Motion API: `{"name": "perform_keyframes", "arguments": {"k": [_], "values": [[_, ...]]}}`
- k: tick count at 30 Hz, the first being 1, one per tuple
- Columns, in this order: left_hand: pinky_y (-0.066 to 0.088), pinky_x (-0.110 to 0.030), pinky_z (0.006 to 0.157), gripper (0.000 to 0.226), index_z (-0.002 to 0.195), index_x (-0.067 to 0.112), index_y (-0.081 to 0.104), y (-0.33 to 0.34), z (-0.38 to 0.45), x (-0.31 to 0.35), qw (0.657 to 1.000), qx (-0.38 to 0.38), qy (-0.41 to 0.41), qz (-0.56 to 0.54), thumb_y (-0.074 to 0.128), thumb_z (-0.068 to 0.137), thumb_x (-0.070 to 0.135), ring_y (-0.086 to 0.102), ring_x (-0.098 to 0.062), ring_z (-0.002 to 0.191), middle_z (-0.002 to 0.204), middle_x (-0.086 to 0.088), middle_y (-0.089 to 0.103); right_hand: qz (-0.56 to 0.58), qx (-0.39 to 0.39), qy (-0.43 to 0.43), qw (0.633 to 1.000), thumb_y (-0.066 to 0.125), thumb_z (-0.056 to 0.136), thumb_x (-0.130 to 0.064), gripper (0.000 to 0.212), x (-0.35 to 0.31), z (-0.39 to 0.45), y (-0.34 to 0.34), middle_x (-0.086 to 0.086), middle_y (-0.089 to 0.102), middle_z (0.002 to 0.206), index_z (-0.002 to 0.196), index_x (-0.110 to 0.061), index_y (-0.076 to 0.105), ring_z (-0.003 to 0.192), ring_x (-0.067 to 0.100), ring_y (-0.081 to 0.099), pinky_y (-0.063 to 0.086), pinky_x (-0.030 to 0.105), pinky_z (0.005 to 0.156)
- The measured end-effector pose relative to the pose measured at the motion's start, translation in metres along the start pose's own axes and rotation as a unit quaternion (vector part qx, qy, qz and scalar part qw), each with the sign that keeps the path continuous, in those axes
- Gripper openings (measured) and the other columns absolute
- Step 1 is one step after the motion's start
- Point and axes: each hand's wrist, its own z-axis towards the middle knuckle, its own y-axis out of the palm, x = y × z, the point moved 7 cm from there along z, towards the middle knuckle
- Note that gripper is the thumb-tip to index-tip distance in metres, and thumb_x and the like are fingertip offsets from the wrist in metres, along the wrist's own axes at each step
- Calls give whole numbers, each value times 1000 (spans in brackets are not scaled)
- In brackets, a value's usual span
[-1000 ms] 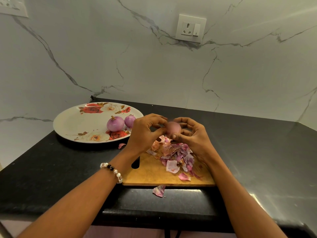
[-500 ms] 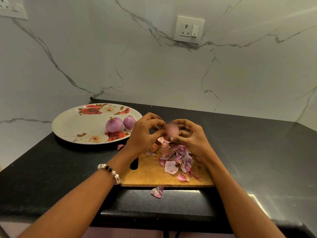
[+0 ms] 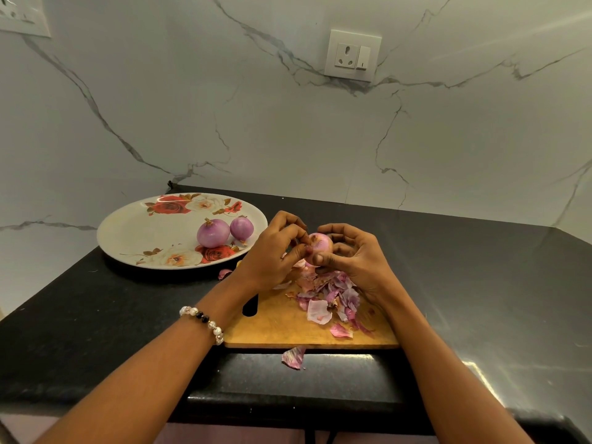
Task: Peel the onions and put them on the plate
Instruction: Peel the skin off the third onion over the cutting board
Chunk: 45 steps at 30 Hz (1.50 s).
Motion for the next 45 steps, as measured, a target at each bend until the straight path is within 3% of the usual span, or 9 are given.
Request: {"name": "perform_keyframes", "arguments": {"k": [8,15,21,31,38,45], "values": [[36,0,79,14,103,2,58,3,1,2,1000,-6,-1,-10,53,95,13,45,-7,99,117,-6,46,42,9,17,999,79,70,-10,52,-2,-1,1,18,67,113,119,-6,63,95,25,72,61,31,72],[45,-8,71,11,95,6,55,-3,2,4,999,21,2,-49,48,87,4,52,-6,83,100,-4,52,69,23,32,997,77,72,-13,46,-1,-1,-1,15,68,108,116,-9,64,94,30,73,62,34,69],[46,-6,70,13,94,8,64,-9,2,6,997,58,30,-44,66,81,8,58,-10,81,95,-4,62,61,15,32,997,78,71,-15,47,0,-1,-1,17,68,110,116,-9,65,94,30,72,62,36,72],[49,-7,67,14,95,11,68,-12,-1,9,996,65,42,-50,66,81,14,59,-4,78,93,4,62,22,10,27,999,79,71,-15,51,0,0,-1,16,68,112,119,-7,63,96,25,72,61,34,75],[48,-11,50,13,95,13,67,-14,-1,7,995,47,25,-79,69,84,8,64,-12,64,95,4,62,16,3,26,1000,77,76,-6,49,0,1,0,18,66,113,122,-2,61,96,26,72,61,33,73],[52,-12,64,16,95,10,70,-11,-2,8,997,61,46,-26,62,81,11,60,-9,79,95,0,64,18,-8,29,999,75,80,1,43,1,0,3,17,66,111,120,-5,62,92,25,73,61,31,72]]}}
